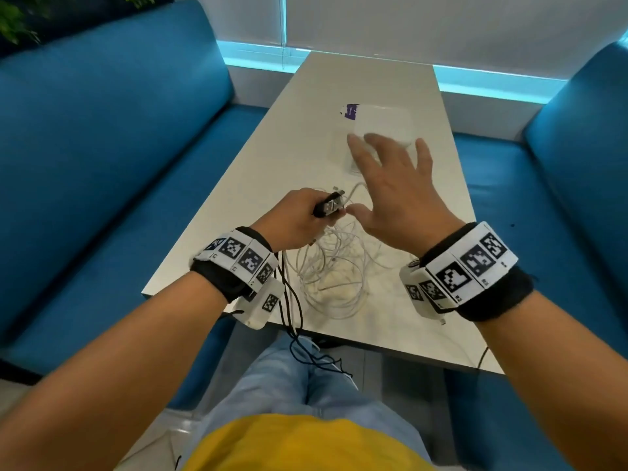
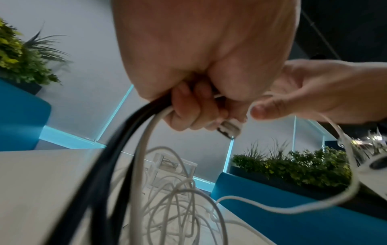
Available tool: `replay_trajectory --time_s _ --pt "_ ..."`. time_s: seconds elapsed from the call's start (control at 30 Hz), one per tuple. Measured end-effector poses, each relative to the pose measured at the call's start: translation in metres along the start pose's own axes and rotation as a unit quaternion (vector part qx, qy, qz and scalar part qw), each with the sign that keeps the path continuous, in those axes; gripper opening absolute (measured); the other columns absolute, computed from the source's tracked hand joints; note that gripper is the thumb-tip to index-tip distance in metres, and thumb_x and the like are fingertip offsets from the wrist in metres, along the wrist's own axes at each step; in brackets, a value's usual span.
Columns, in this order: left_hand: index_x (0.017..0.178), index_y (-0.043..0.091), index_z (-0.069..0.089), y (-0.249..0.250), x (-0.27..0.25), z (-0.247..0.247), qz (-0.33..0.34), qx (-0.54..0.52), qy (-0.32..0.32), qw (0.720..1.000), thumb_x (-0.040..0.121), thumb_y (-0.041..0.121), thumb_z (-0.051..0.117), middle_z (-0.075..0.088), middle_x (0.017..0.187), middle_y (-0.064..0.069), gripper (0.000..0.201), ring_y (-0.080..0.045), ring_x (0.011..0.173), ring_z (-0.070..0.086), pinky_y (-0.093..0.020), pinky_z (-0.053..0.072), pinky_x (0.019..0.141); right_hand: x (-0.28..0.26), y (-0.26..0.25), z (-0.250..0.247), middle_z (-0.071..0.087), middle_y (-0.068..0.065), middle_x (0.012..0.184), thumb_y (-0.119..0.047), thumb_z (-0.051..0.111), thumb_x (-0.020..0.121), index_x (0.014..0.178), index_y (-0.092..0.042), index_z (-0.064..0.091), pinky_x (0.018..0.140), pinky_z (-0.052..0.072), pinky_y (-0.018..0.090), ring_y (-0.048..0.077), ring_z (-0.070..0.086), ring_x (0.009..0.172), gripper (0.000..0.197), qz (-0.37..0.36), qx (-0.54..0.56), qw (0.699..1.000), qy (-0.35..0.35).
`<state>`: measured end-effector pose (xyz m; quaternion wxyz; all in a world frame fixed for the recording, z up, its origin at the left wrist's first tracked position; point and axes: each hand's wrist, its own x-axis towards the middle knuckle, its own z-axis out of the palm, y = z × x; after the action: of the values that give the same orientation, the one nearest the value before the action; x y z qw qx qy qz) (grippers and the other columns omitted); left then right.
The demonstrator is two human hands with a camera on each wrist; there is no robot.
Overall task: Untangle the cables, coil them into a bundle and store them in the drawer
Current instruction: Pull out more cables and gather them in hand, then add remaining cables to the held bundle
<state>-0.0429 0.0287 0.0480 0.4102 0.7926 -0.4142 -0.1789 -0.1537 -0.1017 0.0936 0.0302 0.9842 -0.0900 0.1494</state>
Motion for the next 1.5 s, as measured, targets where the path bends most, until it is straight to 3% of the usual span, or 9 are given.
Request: replay_trajectory --time_s 0.13,0.23,0.4,0.63,0.97,1.2,1.33,1.4,1.5 --pt "0.078 0.006 0.062 0.013 0.001 0.008 -0.014 0.007 -0.036 0.999 0.095 0.024 0.059 0.057 0.065 -0.003 0.025 -0.015 0.051 0.054 -0.032 0.050 0.053 -0.007 0.004 0.003 0.055 0.002 0.135 -0.036 0.058 0.092 0.135 -0.022 0.049 0.112 0.024 0.049 0.023 0.047 0.128 0.046 -0.003 0.015 0.998 -0.061" --pt "0.073 0.011 0.063 0.021 0.000 0.015 -0.010 -0.024 -0.052 0.998 0.094 0.030 0.061 0.056 0.069 -0.007 0.028 -0.015 0.057 0.051 -0.026 0.046 0.051 -0.023 0.021 0.008 0.070 -0.002 0.085 -0.038 0.052 0.095 0.091 -0.024 0.069 0.079 0.050 0.039 0.022 0.064 0.085 0.023 0.071 0.174 0.975 -0.118" --pt "0.099 0.010 0.071 0.031 -0.006 0.037 -0.035 -0.229 -0.033 0.972 0.086 0.022 0.071 0.033 0.053 0.009 0.017 -0.010 0.047 0.027 -0.021 0.021 0.045 -0.065 0.052 0.012 0.066 -0.005 0.070 -0.023 0.051 0.095 0.079 -0.023 0.060 0.066 0.045 0.028 0.011 0.060 0.070 0.018 0.182 0.286 0.939 -0.054" --pt "0.114 0.012 0.066 0.046 -0.009 0.088 -0.021 -0.315 -0.058 0.947 0.086 0.006 0.067 0.026 0.063 0.001 0.029 -0.011 0.050 0.021 -0.020 0.021 0.045 -0.122 0.054 0.029 0.065 0.014 0.067 -0.015 0.045 0.101 0.085 -0.007 0.060 0.066 0.058 0.031 0.016 0.064 0.058 0.023 0.292 0.546 0.785 0.008" --pt "0.074 0.014 0.060 0.070 -0.006 0.123 -0.029 -0.381 -0.062 0.922 0.099 0.025 0.052 0.031 0.058 0.000 0.028 -0.008 0.046 0.025 -0.019 0.022 0.044 -0.141 0.050 0.039 0.062 0.005 0.064 -0.014 0.046 0.101 0.092 -0.011 0.063 0.066 0.056 0.027 0.016 0.065 0.060 0.019 0.296 0.621 0.726 -0.012" --pt "0.068 0.017 0.048 0.076 -0.004 0.129 -0.026 -0.409 -0.105 0.906 0.102 0.034 0.041 0.062 0.070 0.001 0.038 -0.013 0.075 0.054 -0.025 0.036 0.061 -0.164 0.061 0.048 0.033 -0.004 0.049 -0.019 0.042 0.101 0.089 -0.005 0.059 0.054 0.047 0.028 0.011 0.034 0.037 0.025 0.327 0.747 0.578 -0.020" --pt "0.072 0.016 0.044 0.087 0.000 0.126 -0.053 -0.472 -0.134 0.870 0.102 0.038 0.037 0.037 0.051 0.005 0.038 -0.017 0.063 0.059 -0.047 0.050 0.087 -0.200 0.079 0.074 0.022 -0.004 0.047 -0.038 0.044 0.099 0.080 -0.006 0.058 0.044 0.034 0.024 0.008 0.018 0.036 0.040 0.414 0.704 0.576 -0.024" --pt "0.072 0.018 0.042 0.094 -0.002 0.129 -0.063 -0.481 -0.158 0.860 0.101 0.041 0.037 0.026 0.051 0.006 0.038 -0.013 0.047 0.037 -0.038 0.055 0.068 -0.223 0.084 0.089 0.023 -0.005 0.045 -0.041 0.045 0.099 0.077 -0.006 0.056 0.045 0.031 0.026 0.009 0.019 0.037 0.043 0.456 0.672 0.582 -0.039" --pt "0.069 0.020 0.040 0.102 -0.009 0.142 -0.053 -0.414 -0.204 0.885 0.102 0.043 0.037 0.019 0.055 0.006 0.040 -0.010 0.047 0.016 -0.023 0.030 0.046 -0.249 0.086 0.101 0.025 -0.004 0.044 -0.039 0.049 0.098 0.074 -0.005 0.057 0.045 0.030 0.026 0.011 0.021 0.038 0.042 0.480 0.648 0.590 -0.046"
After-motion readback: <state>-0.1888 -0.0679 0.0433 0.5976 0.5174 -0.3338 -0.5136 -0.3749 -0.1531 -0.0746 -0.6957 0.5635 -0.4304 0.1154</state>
